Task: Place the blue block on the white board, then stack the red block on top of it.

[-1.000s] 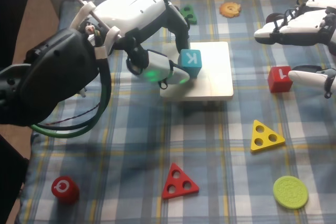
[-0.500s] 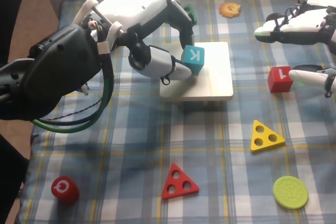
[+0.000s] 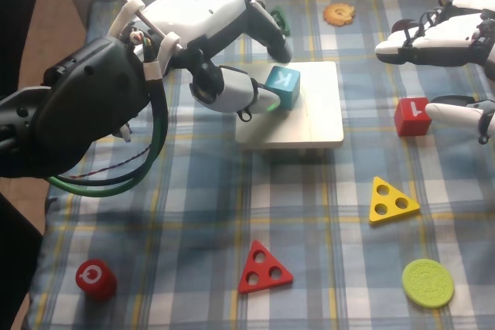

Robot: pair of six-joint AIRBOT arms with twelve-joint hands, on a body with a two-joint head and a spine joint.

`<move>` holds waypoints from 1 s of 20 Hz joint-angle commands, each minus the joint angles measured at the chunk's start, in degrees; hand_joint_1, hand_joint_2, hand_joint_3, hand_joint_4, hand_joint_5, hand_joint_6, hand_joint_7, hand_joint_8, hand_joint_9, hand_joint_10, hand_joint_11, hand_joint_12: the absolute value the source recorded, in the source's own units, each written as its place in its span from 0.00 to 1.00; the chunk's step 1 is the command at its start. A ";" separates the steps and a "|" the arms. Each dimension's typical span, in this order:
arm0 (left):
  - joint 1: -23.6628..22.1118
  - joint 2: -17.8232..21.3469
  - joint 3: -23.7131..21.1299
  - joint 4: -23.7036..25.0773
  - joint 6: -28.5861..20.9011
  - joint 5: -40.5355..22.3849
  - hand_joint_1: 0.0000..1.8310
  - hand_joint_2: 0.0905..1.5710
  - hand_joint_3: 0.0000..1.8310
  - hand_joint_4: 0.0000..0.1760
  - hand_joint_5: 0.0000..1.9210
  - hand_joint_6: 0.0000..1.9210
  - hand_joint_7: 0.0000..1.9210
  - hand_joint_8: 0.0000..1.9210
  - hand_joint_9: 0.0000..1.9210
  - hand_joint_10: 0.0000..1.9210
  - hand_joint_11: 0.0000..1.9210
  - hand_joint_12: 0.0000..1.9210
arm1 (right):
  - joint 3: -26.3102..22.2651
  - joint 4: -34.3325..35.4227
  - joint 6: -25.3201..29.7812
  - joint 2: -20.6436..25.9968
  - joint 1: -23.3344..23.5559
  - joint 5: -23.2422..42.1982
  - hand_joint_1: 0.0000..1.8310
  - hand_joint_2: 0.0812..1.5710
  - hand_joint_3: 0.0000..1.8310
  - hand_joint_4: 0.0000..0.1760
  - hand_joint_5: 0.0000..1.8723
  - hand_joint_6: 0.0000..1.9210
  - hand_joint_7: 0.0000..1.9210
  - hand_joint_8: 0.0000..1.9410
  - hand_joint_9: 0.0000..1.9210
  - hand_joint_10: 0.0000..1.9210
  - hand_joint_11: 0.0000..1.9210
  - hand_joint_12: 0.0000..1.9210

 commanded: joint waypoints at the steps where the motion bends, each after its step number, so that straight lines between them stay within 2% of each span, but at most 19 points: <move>1: -0.27 -0.33 0.41 1.37 -0.53 -5.54 0.52 0.61 0.00 0.62 0.42 0.00 0.32 0.00 0.24 0.00 0.00 0.34 | 0.18 1.52 0.35 0.02 1.03 6.61 0.28 0.86 0.00 0.00 0.24 0.00 0.25 0.00 0.27 0.00 0.11 0.46; 4: -0.09 -0.32 0.37 1.32 -0.83 -5.65 0.50 0.61 0.00 0.71 0.37 0.00 0.30 0.00 0.23 0.00 0.00 0.33 | 0.18 1.52 0.39 0.02 1.03 6.62 0.27 0.86 0.00 0.00 0.24 0.00 0.25 0.00 0.27 0.00 0.11 0.47; 6: 0.32 0.10 -0.15 1.34 -1.66 -6.61 0.49 0.61 0.00 0.72 0.36 0.00 0.30 0.00 0.23 0.00 0.00 0.33 | 0.18 1.53 0.39 0.02 1.03 6.62 0.28 0.86 0.00 0.00 0.24 0.00 0.25 0.00 0.27 0.00 0.11 0.46; 7: 0.83 0.80 -0.84 1.93 -3.67 -7.91 0.47 0.57 0.00 0.76 0.27 0.00 0.25 0.00 0.20 0.00 0.00 0.33 | 0.18 1.54 0.39 0.02 1.10 6.62 0.28 0.85 0.00 0.04 0.23 0.00 0.24 0.00 0.26 0.00 0.10 0.46; 8: 1.47 1.78 -1.63 2.99 -6.99 -9.50 0.47 0.57 0.00 0.76 0.27 0.00 0.25 0.00 0.20 0.00 0.00 0.33 | 0.19 1.54 0.39 -0.02 1.22 6.58 0.28 0.85 0.00 0.04 0.23 0.00 0.24 0.00 0.26 0.00 0.10 0.46; 9: 2.53 3.58 -2.99 5.34 -13.13 -12.05 0.48 0.52 0.00 0.93 0.17 0.00 0.18 0.00 0.15 0.00 0.00 0.27 | 0.38 1.63 0.36 -0.23 1.39 6.10 0.32 0.82 0.00 0.08 0.22 0.00 0.23 0.00 0.25 0.00 0.07 0.47; 10: 3.21 4.71 -3.81 6.67 -17.09 -13.87 0.46 0.52 0.00 0.96 0.14 0.00 0.14 0.00 0.11 0.00 0.00 0.22 | 0.65 1.77 0.35 -0.49 1.51 5.55 0.32 0.80 0.00 0.08 0.22 0.00 0.23 0.00 0.25 0.00 0.07 0.48; 11: 4.62 6.99 -5.42 9.02 -23.30 -17.06 0.45 0.53 0.00 0.99 0.11 0.00 0.11 0.00 0.09 0.00 0.00 0.19 | 1.29 1.84 0.35 -1.18 2.05 4.36 0.31 0.78 0.00 0.06 0.22 0.00 0.23 0.00 0.25 0.00 0.07 0.47; 13: 7.66 11.02 -8.13 12.13 -32.53 -22.91 0.42 0.51 0.00 1.00 0.06 0.00 0.06 0.00 0.04 0.00 0.00 0.08 | 2.61 1.84 0.16 -2.55 3.18 1.73 0.34 0.73 0.00 0.08 0.22 0.00 0.23 0.00 0.25 0.00 0.07 0.44; 14: 9.18 12.70 -9.36 13.52 -36.64 -25.83 0.40 0.51 0.00 1.00 0.05 0.00 0.05 0.00 0.04 0.00 0.00 0.05 | 3.33 1.83 -0.01 -3.29 3.78 0.11 0.36 0.68 0.00 0.16 0.21 0.00 0.23 0.00 0.26 0.00 0.07 0.47; 15: 11.11 14.84 -10.85 14.95 -40.31 -28.58 0.37 0.51 0.00 1.00 0.05 0.00 0.05 0.00 0.04 0.00 0.01 0.05 | 3.99 1.83 -0.52 -4.00 4.37 -1.64 0.36 0.66 0.00 0.24 0.20 0.00 0.22 0.00 0.25 0.00 0.06 0.47; 17: 14.35 18.06 -13.20 16.39 -44.80 -32.82 0.35 0.51 0.00 1.00 0.05 0.00 0.04 0.00 0.04 0.00 0.02 0.06 | 5.19 1.85 -1.49 -5.20 5.23 -4.64 0.34 0.64 0.00 0.15 0.22 0.00 0.22 0.00 0.26 0.00 0.08 0.50; 18: 16.48 20.07 -14.71 17.20 -47.12 -35.43 0.38 0.50 0.00 1.00 0.05 0.00 0.05 0.00 0.04 0.00 0.02 0.06 | 5.85 2.31 -2.21 -5.77 5.45 -6.33 0.40 0.63 0.00 0.08 0.23 0.00 0.23 0.00 0.27 0.00 0.07 0.52; 19: 17.41 20.98 -15.36 17.49 -47.82 -36.51 0.42 0.47 0.00 1.00 0.05 0.00 0.05 0.00 0.04 0.00 0.00 0.11 | 5.92 2.85 -2.90 -5.81 5.45 -6.95 0.46 0.63 0.00 0.16 0.24 0.00 0.22 0.00 0.26 0.00 0.05 0.54; 20: 18.65 22.18 -16.36 17.65 -48.24 -37.76 0.43 0.47 0.00 1.00 0.07 0.00 0.06 0.00 0.05 0.00 0.00 0.16 | 5.91 3.59 -3.85 -5.81 5.44 -7.68 0.47 0.62 0.00 0.16 0.25 0.00 0.22 0.00 0.26 0.00 0.04 0.54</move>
